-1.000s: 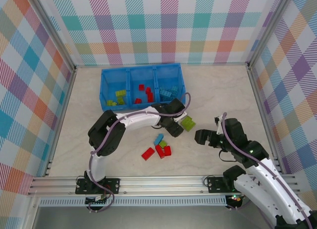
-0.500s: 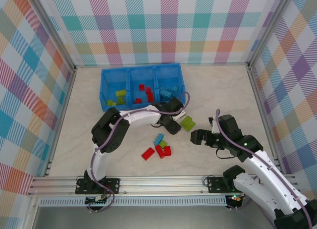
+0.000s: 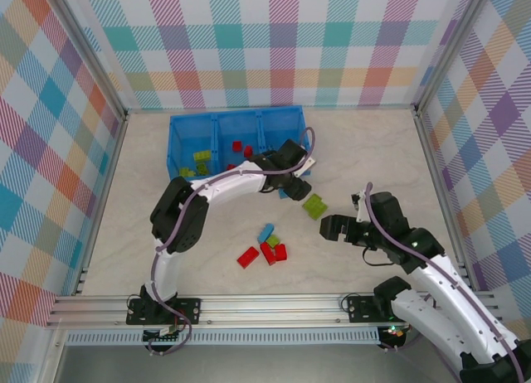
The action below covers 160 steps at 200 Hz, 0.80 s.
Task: Sort the legos into containers by color
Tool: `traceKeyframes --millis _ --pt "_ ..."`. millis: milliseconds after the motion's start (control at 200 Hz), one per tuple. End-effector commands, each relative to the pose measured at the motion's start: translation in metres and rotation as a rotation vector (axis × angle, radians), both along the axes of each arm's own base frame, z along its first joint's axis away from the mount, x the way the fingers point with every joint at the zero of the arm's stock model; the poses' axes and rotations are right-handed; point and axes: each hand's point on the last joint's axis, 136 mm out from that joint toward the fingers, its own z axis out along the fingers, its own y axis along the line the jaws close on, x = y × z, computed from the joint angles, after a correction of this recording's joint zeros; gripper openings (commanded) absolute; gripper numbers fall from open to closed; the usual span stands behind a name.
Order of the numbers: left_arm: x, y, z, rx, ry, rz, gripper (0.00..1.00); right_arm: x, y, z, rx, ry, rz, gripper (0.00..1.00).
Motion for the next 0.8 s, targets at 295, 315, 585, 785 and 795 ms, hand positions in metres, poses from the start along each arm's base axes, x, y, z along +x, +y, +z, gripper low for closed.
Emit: traceKeyframes --millis 295,315,585,785,795 --pt "0.006 0.003 -0.049 0.086 0.051 -0.041 0.76 -0.003 0.002 0.018 0.034 -0.035 0.013 1.00" --pt "0.005 0.004 -0.051 0.091 0.057 -0.041 0.76 -0.003 0.002 0.018 0.034 -0.033 0.014 1.00" --pt "-0.018 0.013 -0.075 0.081 0.156 -0.019 0.53 -0.005 0.002 0.020 0.037 -0.041 0.021 1.00" --pt "-0.040 0.016 -0.047 -0.010 0.185 -0.016 0.32 -0.005 0.004 0.021 0.044 -0.035 0.030 1.00" --pt "-0.040 0.016 -0.045 -0.016 0.184 -0.016 0.30 -0.005 0.004 0.021 0.046 -0.035 0.032 1.00"
